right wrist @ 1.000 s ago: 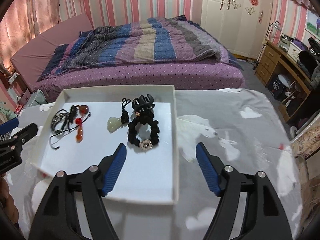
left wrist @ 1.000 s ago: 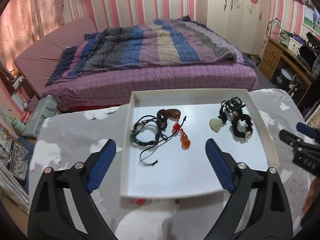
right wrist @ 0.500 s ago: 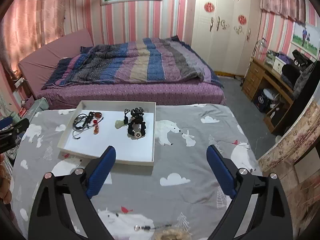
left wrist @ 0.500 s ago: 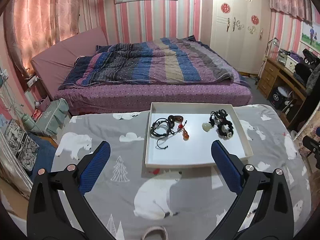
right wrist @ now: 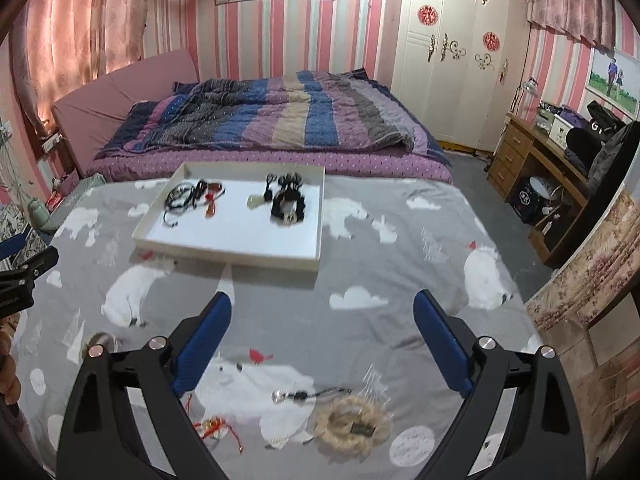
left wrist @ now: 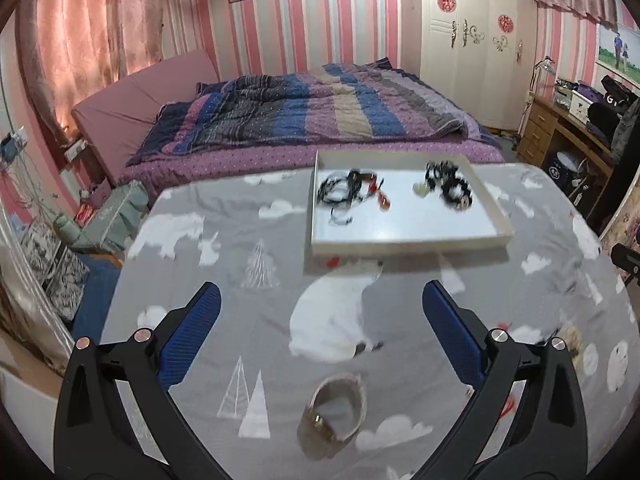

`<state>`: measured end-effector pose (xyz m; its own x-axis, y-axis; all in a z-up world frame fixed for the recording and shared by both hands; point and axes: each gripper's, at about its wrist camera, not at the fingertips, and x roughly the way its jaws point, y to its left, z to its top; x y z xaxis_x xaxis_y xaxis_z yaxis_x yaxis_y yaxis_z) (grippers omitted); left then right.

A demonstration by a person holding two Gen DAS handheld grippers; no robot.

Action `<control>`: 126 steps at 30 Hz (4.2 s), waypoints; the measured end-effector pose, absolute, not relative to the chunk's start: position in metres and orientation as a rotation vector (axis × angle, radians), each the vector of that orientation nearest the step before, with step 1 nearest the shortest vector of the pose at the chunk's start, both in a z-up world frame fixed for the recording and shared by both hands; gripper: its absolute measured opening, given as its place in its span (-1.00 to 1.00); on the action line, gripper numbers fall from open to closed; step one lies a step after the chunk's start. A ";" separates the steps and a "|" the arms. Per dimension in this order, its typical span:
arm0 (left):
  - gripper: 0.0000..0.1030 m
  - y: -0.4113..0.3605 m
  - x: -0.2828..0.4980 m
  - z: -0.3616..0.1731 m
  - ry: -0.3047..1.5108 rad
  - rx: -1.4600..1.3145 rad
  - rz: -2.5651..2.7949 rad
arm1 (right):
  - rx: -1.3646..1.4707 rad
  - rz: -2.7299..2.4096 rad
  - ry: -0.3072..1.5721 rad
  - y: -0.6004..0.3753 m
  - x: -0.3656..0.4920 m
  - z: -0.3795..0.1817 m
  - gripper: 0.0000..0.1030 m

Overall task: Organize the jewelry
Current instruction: 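Withdraw both tools from the tray and move toward the white-band watch, then close the left tool on the watch's white band while the right tool grips the silver pendant's black cord, then carry the watch with the left tool over the tray while the right tool carries the silver pendant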

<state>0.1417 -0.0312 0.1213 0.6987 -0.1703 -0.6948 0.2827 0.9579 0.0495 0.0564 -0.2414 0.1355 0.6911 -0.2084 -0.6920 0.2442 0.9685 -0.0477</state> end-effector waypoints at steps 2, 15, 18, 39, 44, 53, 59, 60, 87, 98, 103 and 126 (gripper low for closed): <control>0.94 -0.024 0.136 0.107 0.782 0.158 -0.254 | 0.058 -0.252 0.769 -0.238 0.051 0.124 0.80; 0.94 0.002 0.117 0.034 0.879 0.130 -0.234 | 0.160 -0.245 0.756 -0.226 0.022 0.055 0.80; 0.94 0.001 0.117 0.028 0.861 0.148 -0.226 | 0.163 -0.245 0.767 -0.224 0.022 0.041 0.80; 0.92 -0.003 0.138 -0.002 0.939 0.185 -0.253 | 0.138 -0.220 0.968 -0.240 0.059 -0.020 -0.08; 0.88 -0.003 0.142 -0.005 0.952 0.186 -0.250 | 0.154 -0.202 0.983 -0.240 0.061 -0.028 -0.36; 0.56 -0.006 0.150 -0.016 1.002 0.192 -0.269 | 0.147 -0.171 0.978 -0.238 0.067 -0.028 -0.57; 0.32 -0.007 0.157 -0.021 1.031 0.188 -0.281 | 0.163 -0.150 0.986 -0.240 0.070 -0.028 -0.64; 0.22 -0.007 0.158 -0.023 1.039 0.186 -0.283 | 0.157 -0.147 0.987 -0.239 0.071 -0.028 -0.67; -0.88 -0.028 0.168 -0.012 1.056 0.200 -0.352 | 0.175 -0.066 0.930 -0.244 0.088 -0.007 -0.77; -0.88 -0.054 0.203 0.007 1.021 0.180 -0.388 | 0.139 -0.018 0.904 -0.236 0.124 0.011 -0.78; -0.88 -0.067 0.221 0.014 1.014 0.159 -0.405 | 0.152 0.012 0.904 -0.231 0.139 0.017 -0.78; -0.88 -0.127 0.381 0.043 1.057 0.124 -0.406 | 0.132 0.004 0.916 -0.236 0.321 0.061 -0.78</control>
